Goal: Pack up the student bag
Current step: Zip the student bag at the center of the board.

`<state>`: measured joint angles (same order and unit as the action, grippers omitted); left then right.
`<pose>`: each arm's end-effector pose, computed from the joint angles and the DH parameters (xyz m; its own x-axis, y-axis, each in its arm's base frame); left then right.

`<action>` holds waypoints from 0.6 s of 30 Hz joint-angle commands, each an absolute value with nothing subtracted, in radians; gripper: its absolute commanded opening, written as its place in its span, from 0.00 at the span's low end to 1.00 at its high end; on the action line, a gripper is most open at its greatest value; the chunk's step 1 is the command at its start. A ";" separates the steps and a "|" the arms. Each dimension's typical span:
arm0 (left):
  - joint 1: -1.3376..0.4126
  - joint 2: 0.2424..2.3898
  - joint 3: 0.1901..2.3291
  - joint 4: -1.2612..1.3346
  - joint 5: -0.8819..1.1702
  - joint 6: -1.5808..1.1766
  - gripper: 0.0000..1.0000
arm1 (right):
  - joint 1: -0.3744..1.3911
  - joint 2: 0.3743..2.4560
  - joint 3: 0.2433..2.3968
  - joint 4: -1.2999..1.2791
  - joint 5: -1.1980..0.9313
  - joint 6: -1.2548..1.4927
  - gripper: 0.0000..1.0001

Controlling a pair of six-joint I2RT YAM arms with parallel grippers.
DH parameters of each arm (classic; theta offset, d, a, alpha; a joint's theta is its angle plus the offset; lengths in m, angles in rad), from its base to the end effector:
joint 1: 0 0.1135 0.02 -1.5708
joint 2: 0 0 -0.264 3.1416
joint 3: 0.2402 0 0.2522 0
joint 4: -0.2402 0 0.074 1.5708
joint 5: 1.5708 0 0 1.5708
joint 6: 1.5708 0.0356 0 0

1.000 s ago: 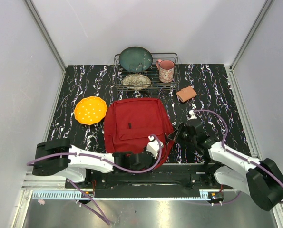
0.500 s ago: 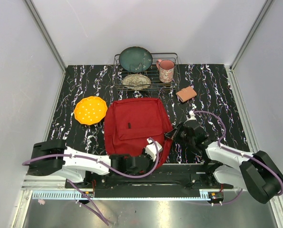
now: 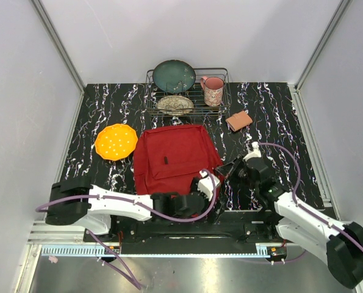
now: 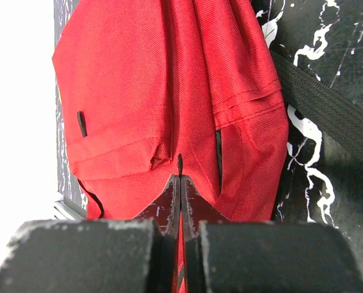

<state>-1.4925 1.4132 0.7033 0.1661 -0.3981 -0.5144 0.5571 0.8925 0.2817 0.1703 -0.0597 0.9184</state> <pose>0.0368 -0.2929 0.2048 -0.4746 0.2509 -0.8437 0.7576 0.6045 -0.2464 0.1589 0.1015 0.1810 -0.6755 0.5137 -0.5289 -0.0606 0.6762 0.7342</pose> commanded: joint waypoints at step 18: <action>-1.361 1.664 0.980 0.054 -0.386 -0.600 0.30 | 0.552 0.733 0.284 0.054 0.032 0.867 0.00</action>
<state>-1.3624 1.6581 0.9367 0.0704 -0.3550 -0.5533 0.5571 0.7471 0.2714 0.0315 -0.0093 0.8894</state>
